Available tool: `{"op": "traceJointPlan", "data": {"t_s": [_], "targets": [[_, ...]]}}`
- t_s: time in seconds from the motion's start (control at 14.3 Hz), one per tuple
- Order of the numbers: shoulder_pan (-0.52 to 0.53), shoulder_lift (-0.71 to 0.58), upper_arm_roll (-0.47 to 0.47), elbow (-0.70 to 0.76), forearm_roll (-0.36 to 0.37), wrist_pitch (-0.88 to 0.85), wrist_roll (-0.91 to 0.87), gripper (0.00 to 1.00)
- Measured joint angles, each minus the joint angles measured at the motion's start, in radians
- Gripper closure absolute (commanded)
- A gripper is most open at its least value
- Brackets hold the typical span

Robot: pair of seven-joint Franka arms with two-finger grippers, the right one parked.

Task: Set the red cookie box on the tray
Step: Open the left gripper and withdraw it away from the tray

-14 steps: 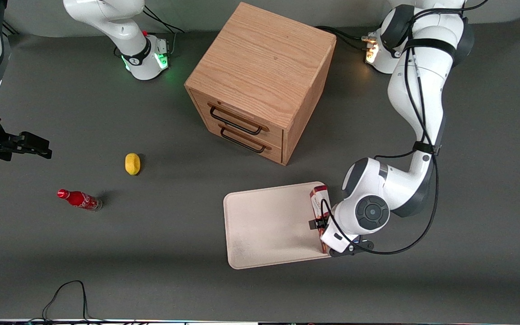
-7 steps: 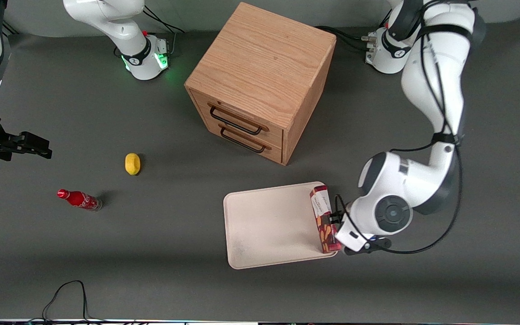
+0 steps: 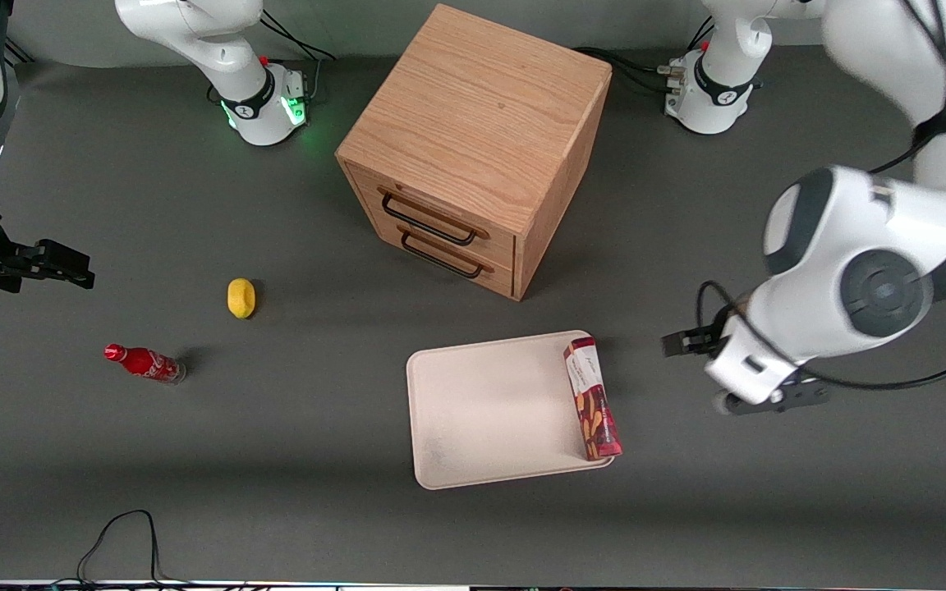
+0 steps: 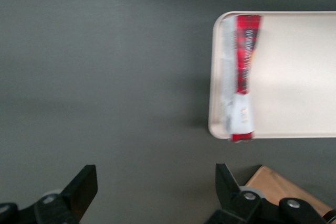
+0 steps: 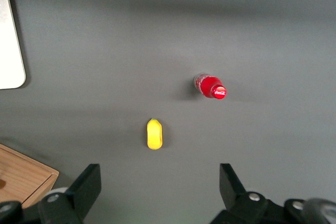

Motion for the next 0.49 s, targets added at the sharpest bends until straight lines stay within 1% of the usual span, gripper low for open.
{"op": "traceJointPlan", "data": {"t_s": [0.28, 0.35, 0.49], "targets": [[0.094, -0.245, 0.015, -0.209, 0.001, -0.006, 0.107, 0.0], [0.096, -0.306, 0.047, -0.254, 0.001, -0.013, 0.141, 0.0], [0.053, -0.397, 0.162, -0.314, 0.001, -0.038, 0.201, 0.0]]}}
